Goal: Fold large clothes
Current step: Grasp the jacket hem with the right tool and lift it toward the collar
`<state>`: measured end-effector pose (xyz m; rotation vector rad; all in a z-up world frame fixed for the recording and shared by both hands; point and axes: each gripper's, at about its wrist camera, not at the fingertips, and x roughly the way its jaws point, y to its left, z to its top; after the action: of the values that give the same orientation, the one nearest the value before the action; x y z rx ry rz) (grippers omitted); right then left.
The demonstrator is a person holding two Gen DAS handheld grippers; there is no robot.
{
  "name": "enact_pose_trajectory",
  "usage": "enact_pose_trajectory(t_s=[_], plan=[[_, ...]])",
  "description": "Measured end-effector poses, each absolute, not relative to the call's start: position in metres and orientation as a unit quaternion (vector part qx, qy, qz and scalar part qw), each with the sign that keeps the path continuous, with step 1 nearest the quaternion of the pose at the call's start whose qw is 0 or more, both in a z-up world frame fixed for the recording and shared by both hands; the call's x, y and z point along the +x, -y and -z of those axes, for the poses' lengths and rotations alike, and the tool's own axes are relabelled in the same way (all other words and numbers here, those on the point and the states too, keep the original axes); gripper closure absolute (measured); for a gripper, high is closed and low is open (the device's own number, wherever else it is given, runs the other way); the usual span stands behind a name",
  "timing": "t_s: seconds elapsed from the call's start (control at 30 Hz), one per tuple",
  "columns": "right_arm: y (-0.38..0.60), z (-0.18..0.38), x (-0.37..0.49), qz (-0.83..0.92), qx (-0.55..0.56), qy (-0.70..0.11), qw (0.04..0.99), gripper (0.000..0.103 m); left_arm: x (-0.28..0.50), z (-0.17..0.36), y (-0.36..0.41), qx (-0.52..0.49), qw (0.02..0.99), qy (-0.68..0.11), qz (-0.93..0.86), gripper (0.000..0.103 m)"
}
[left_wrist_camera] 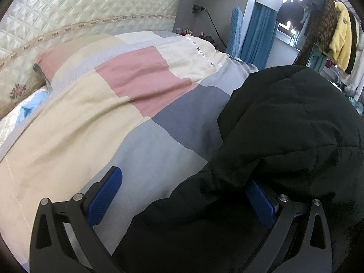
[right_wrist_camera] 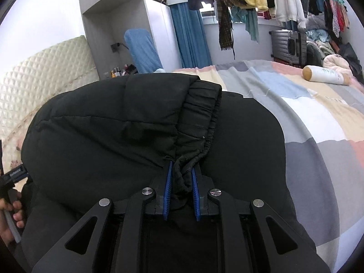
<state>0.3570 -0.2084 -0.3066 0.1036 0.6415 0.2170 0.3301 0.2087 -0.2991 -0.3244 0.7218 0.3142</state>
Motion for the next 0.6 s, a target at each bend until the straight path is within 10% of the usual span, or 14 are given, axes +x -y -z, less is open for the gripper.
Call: enact_pose_trajectory(t_s=[0.2, 0.6], plan=[[0.201, 0.29, 0.338, -0.115, 0.048, -0.311, 0.942, 0.041, 0.318, 0.285, -0.205, -0.154, 0.914, -0.347, -0.144, 0.0], [0.195, 0.252, 0.266, -0.125, 0.063, -0.289, 0.947, 0.04, 0.254, 0.245, -0.171, -0.144, 0.923, -0.35, -0.065, 0.0]])
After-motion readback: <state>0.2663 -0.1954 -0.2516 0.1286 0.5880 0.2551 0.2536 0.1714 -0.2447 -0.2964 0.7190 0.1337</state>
